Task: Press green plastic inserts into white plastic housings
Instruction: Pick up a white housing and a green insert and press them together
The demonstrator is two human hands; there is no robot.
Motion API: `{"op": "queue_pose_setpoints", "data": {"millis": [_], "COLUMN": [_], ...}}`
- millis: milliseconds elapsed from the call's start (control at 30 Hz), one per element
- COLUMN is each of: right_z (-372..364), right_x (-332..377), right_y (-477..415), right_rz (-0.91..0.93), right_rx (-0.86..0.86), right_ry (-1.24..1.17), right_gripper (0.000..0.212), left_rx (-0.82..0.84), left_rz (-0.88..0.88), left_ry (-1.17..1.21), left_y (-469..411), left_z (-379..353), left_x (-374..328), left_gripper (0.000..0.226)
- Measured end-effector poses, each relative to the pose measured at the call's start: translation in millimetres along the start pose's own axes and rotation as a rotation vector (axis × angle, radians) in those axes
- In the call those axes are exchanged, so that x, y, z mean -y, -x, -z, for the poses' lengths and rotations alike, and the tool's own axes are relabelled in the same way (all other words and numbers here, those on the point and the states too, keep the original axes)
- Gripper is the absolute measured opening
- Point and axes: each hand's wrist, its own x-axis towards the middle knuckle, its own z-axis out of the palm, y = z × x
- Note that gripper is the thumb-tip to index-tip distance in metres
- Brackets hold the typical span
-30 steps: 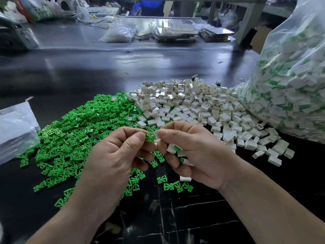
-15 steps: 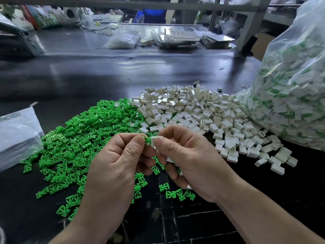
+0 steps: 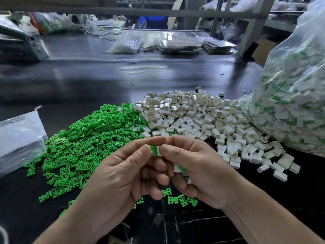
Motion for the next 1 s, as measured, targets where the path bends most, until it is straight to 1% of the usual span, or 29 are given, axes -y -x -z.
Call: {"op": "queue_pose_setpoints", "data": {"millis": [67, 167, 267, 367, 500, 600, 700, 800, 867, 1000], "right_z": [2.3, 1.3, -3.6, -7.6, -10.3, -11.4, -12.1, -14.4, -16.0, -16.6], "right_x": [2.4, 3.7, 1.5, -0.1, 0.5, 1.9, 3.4, 3.5, 4.8, 8.5], "right_y": [1.0, 1.5, 0.7, 0.6, 2.1, 3.4, 5.6, 8.0, 9.2, 9.5], "right_rz": [-0.014, 0.023, 0.038, 0.041, 0.031, 0.03, 0.024, 0.031, 0.041, 0.028], "right_rx": [0.03, 0.039, 0.008, -0.005, 0.013, 0.011, -0.001, -0.029, -0.031, -0.009], "right_ry": [-0.002, -0.014, -0.064, -0.118, -0.19, -0.163, -0.088, -0.03, -0.019, -0.021], "right_gripper": [0.028, 0.022, 0.014, 0.014, 0.017, 0.018, 0.014, 0.019, 0.021, 0.016], "left_rx": [0.029, 0.004, -0.043, -0.07, -0.057, -0.031, -0.022, -0.018, 0.004, 0.024], "left_rz": [0.007, -0.007, -0.046, -0.081, -0.103, -0.089, -0.041, -0.016, -0.023, -0.023], "left_ry": [0.058, 0.11, 0.121, 0.11, 0.101, 0.105, 0.106, 0.127, 0.153, 0.156], "left_y": [0.1, -0.9, -2.3, -3.0, -2.3, -1.0, -0.7, -0.3, 0.4, 0.8], "left_z": [-1.0, -3.1, -4.6, -7.1, -8.4, -7.1, -4.7, -3.7, -3.7, -2.8], "left_x": [-0.2, 2.4, 4.2, 5.4, 5.6, 4.2, 1.6, 0.6, 1.0, 2.0], "left_gripper": [0.051, 0.055, 0.056, 0.054, 0.05, 0.047, 0.045, 0.043, 0.042, 0.039]}}
